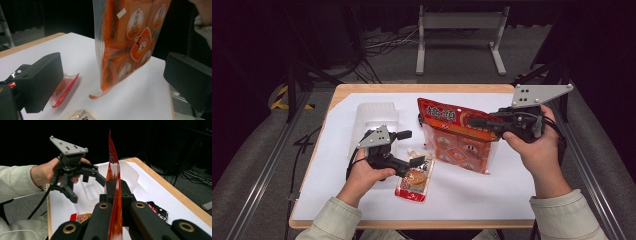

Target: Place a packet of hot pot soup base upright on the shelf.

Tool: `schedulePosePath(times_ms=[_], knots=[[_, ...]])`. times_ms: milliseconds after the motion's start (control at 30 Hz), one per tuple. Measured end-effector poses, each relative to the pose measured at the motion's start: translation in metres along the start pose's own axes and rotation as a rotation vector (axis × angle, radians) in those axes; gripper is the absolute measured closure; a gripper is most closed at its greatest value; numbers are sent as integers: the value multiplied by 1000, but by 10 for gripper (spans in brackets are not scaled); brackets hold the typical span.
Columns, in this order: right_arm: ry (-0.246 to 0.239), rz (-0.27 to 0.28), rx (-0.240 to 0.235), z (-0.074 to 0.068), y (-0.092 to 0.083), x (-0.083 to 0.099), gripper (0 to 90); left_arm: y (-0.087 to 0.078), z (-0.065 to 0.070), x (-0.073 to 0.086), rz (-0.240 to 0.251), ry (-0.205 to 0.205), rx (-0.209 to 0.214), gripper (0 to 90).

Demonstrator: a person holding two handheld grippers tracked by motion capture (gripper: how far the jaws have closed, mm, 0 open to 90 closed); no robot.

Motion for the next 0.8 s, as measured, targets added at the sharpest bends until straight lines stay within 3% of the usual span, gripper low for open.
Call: schedulePosePath(times_ms=[200,300,433,600,700,800], knots=[[-3,1,-14,-2,5,0,900,12,0,-1,9,10,22,34],[0,9,-24,-4,8,1,900,19,-1,0,17,-5,26,35],[6,18,-38,-6,12,2,900,28,-2,1,40,-29,79,40],[10,17,-54,-8,16,4,900,37,-3,4,46,-15,81,40],[10,21,-58,-9,17,5,900,38,-1,5,39,-28,131,40],[15,35,-71,-10,17,5,900,40,1,4,51,-35,146,52]])
Point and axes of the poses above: each handheld gripper's, and its own axes: y roughly forward along the jaws, x roughly out of its underside, z roughly to its right, the point moved 5 cm from there along y, roughly forward along the jaws, and after that the axes turned 9 degrees about z, right-handed, at the moved point
